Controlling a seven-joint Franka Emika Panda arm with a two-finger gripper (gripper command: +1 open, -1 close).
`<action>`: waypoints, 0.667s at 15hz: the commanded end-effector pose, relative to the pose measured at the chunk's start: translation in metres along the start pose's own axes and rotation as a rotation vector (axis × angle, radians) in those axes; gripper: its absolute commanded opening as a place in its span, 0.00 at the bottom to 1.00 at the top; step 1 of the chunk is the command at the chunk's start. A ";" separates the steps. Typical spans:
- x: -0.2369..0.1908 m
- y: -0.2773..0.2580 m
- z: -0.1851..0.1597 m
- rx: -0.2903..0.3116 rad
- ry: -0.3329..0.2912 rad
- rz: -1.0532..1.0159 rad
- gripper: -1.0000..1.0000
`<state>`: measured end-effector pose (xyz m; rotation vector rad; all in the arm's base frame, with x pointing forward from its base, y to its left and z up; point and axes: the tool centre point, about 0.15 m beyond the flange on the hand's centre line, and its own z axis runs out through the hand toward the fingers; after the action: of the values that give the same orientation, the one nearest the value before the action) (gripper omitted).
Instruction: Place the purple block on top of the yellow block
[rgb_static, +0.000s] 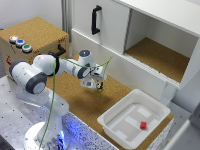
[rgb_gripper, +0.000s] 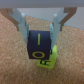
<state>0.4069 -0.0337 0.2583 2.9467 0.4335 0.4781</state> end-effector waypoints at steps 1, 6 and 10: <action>0.051 0.024 0.019 -0.006 -0.136 0.051 0.00; 0.029 0.017 0.012 -0.002 -0.038 0.030 0.00; 0.020 0.020 0.008 -0.009 -0.038 0.067 0.00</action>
<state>0.4479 -0.0434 0.2537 2.9635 0.3779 0.3989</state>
